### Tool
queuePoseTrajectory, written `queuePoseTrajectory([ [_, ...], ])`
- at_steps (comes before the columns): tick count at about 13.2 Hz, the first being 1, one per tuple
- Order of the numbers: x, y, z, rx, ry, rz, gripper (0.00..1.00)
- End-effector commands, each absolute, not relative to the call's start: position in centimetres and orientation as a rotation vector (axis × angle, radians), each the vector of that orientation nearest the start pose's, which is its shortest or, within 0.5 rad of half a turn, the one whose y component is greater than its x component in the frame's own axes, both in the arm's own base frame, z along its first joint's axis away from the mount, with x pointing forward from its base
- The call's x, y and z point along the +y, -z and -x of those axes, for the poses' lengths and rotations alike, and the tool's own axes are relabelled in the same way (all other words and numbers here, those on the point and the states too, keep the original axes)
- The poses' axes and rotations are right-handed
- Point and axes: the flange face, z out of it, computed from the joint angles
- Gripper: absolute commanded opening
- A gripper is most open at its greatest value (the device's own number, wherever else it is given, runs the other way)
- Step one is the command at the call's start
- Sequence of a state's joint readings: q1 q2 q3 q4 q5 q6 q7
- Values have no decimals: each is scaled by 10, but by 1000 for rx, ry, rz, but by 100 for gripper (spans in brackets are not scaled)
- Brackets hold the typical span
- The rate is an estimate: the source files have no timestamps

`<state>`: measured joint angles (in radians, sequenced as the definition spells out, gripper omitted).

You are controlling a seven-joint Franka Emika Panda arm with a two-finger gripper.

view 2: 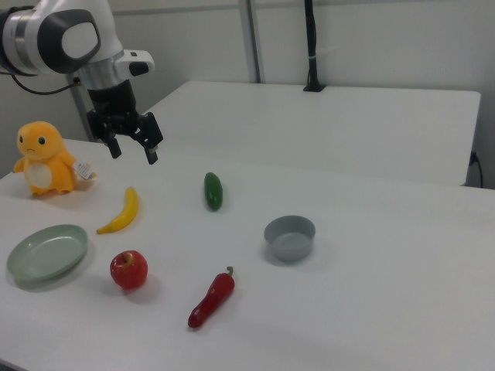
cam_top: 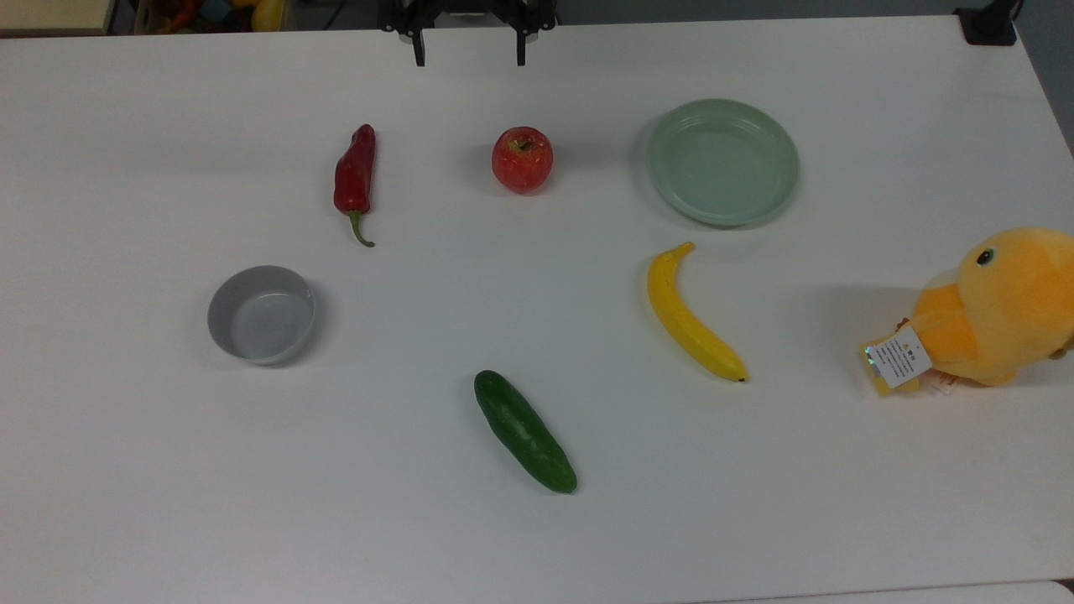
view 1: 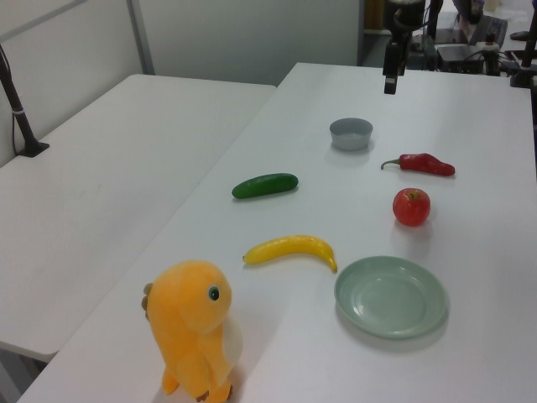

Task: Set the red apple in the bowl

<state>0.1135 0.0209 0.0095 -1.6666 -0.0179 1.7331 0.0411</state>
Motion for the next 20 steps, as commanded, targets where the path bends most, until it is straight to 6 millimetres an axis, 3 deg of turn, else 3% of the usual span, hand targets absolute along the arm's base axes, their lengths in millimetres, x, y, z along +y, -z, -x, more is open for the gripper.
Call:
queuePoseTrajectory([
  [1, 63, -587, -562, -125, 107, 3158, 100],
  [9, 56, -584, -553, -109, 25, 3164, 100],
  [13, 60, -554, -533, -144, 10, 3162, 100],
  [16, 62, -514, -518, -166, 37, 3158, 100],
  [20, 79, -464, -505, -241, -69, 3159, 100],
])
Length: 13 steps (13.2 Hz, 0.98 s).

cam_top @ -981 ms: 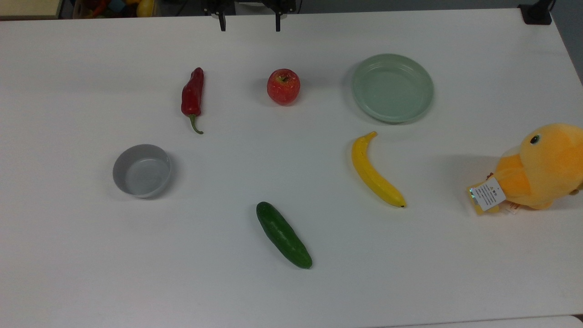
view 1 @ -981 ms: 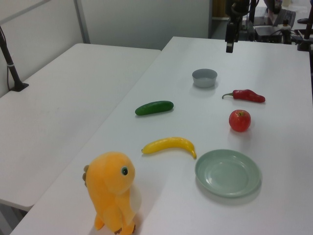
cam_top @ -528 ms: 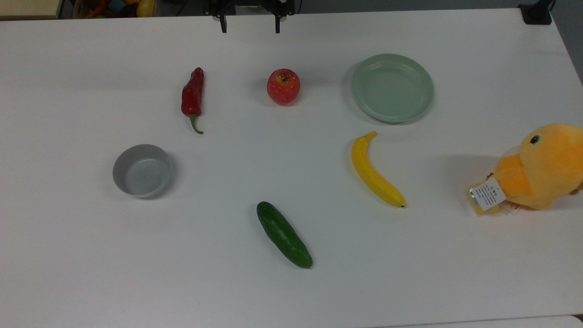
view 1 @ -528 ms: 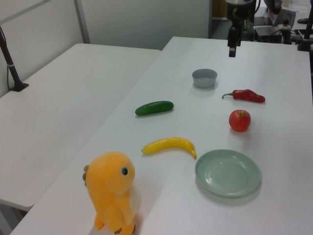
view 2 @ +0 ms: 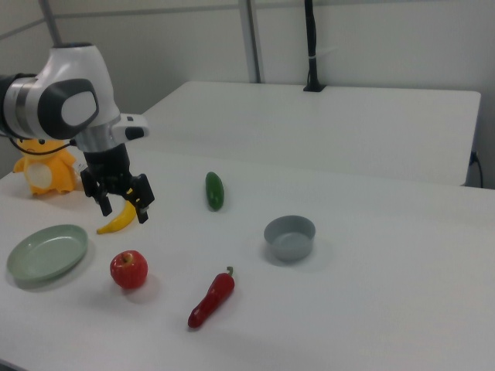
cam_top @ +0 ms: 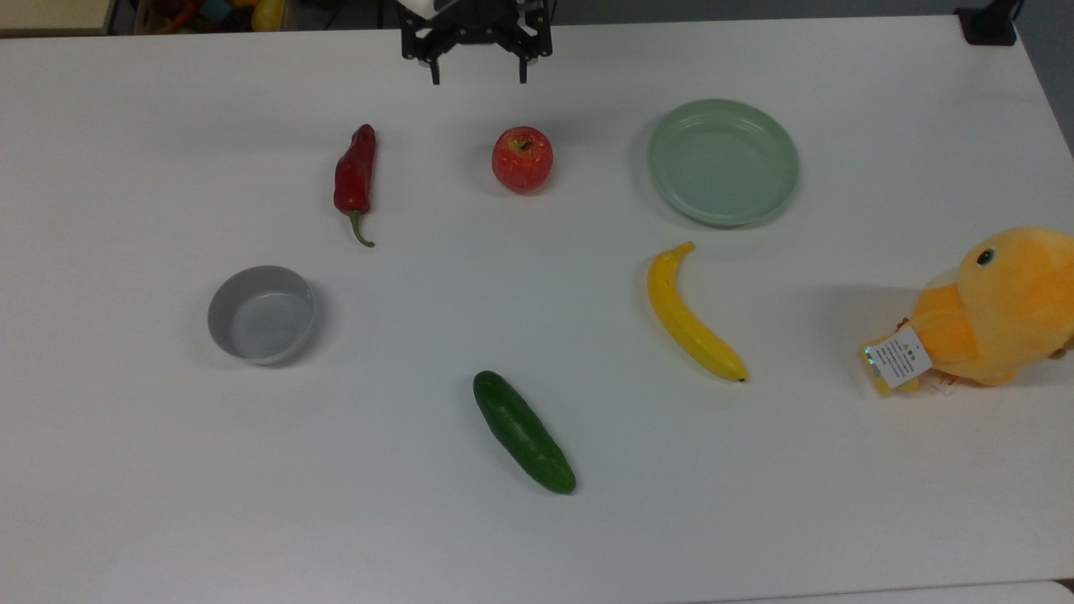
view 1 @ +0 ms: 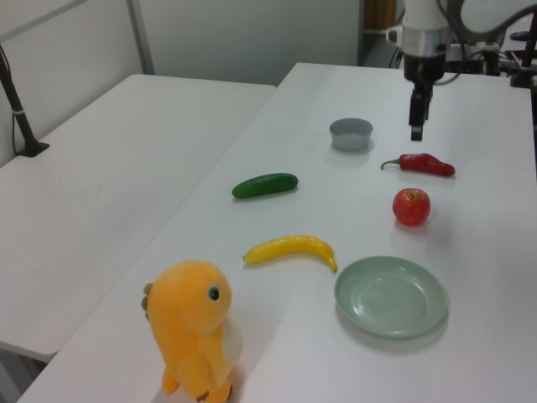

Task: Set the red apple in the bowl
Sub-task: 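Move the open gripper over the red apple and lower onto it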

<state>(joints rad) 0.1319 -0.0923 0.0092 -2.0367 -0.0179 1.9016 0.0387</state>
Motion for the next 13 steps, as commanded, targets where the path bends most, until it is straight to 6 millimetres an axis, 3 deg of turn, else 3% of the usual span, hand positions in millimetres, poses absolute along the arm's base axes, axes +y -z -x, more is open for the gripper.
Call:
queuePoseTrajectory([
  [1, 84, -453, -506, -260, -103, 3159, 100],
  [2, 98, -441, -506, -304, -139, 3157, 100],
  [6, 121, -393, -514, -368, -248, 3151, 100],
  [9, 122, -370, -520, -373, -274, 3151, 100],
  [13, 121, -359, -526, -394, -255, 3167, 100],
])
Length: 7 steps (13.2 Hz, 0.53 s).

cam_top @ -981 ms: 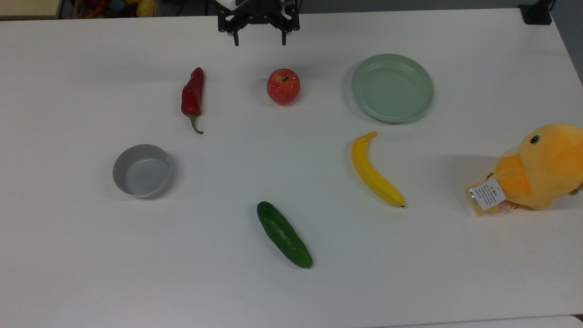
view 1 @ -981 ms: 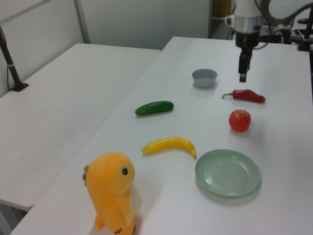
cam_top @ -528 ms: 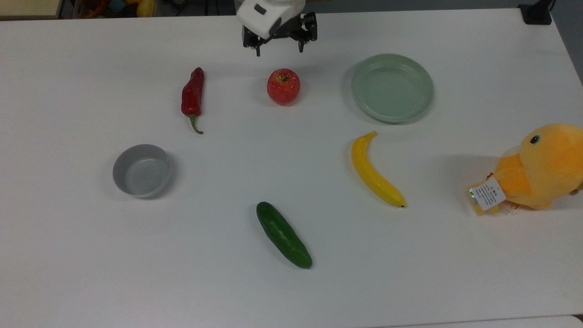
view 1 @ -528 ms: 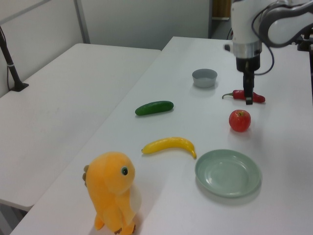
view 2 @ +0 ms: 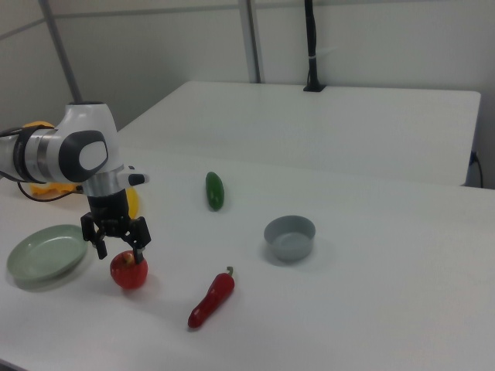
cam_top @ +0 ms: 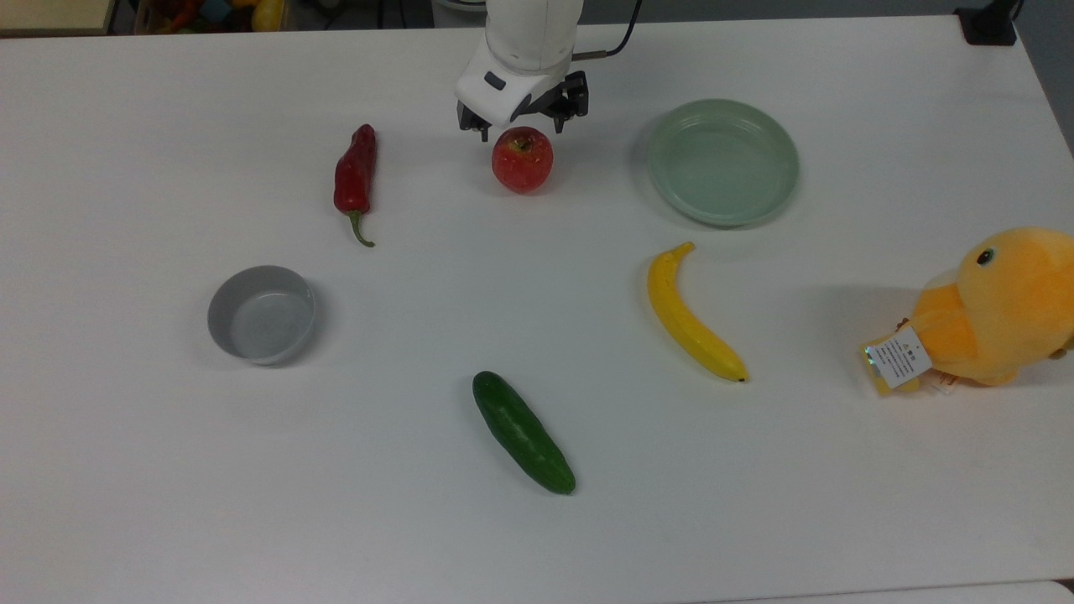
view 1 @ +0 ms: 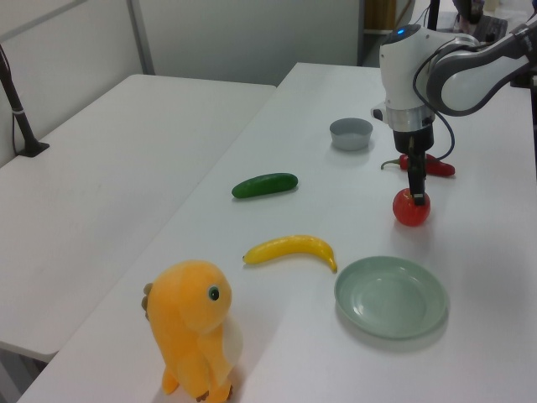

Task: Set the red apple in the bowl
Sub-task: 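Move the open gripper over the red apple and lower onto it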

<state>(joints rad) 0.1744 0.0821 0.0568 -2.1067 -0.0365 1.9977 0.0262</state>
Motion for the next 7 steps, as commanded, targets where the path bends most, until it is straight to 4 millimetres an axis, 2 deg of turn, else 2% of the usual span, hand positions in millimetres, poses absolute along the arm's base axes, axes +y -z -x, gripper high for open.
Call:
queuePoseTrajectory([
  [1, 120, -358, -526, -399, -257, 3171, 100],
  [7, 123, -341, -528, -416, -299, 3177, 100],
])
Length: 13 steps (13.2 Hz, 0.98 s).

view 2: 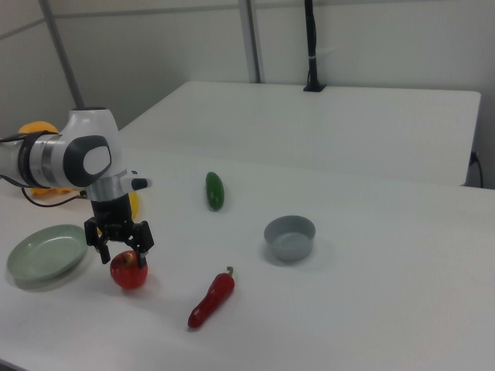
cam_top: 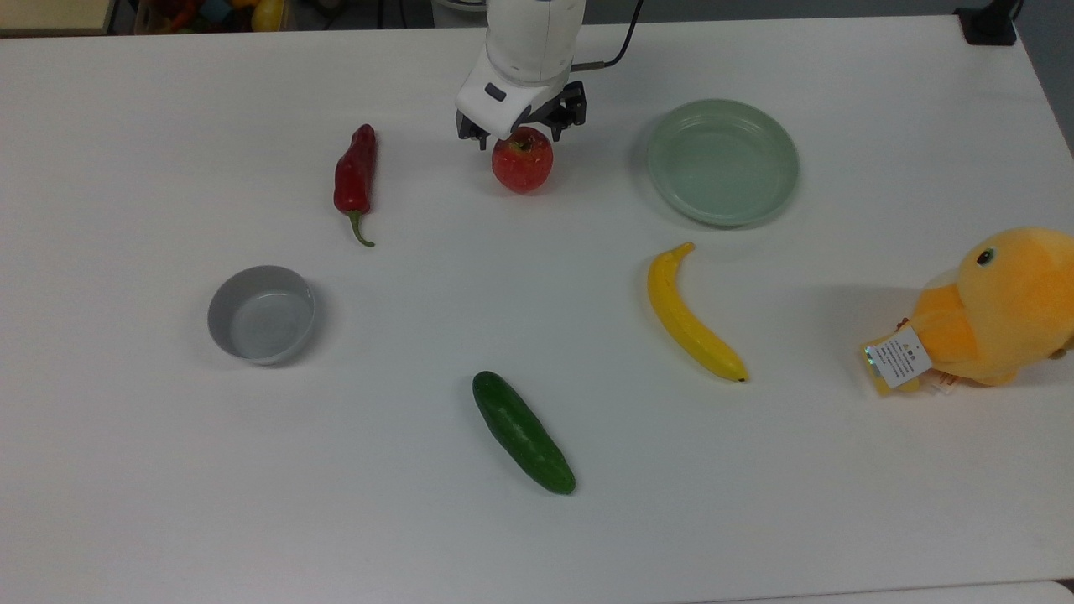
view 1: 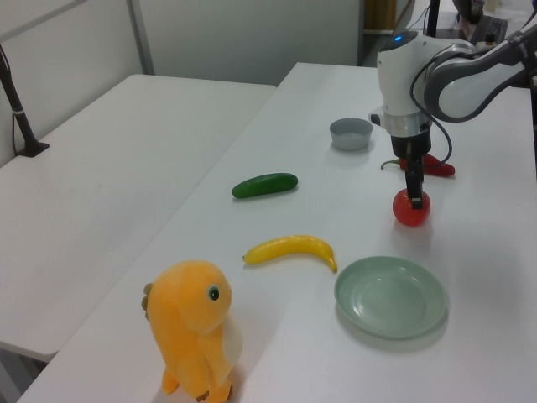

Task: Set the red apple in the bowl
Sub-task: 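Close the gripper on the red apple and lift it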

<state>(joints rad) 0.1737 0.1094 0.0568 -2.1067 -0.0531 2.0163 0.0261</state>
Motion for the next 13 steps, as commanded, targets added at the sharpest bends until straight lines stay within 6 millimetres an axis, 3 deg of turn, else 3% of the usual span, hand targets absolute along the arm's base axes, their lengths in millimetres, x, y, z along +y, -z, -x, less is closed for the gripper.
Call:
queuePoseTrajectory([
  [1, 124, -340, -531, -439, -299, 3195, 78],
  [2, 125, -339, -531, -473, -298, 3215, 45],
  [3, 128, -339, -530, -487, -296, 3216, 40],
  [6, 128, -344, -530, -484, -284, 3218, 40],
  [8, 124, -369, -538, -459, -203, 3223, 40],
  [9, 118, -388, -545, -426, -140, 3223, 40],
  [13, 74, -427, -573, -265, -7, 3225, 40],
])
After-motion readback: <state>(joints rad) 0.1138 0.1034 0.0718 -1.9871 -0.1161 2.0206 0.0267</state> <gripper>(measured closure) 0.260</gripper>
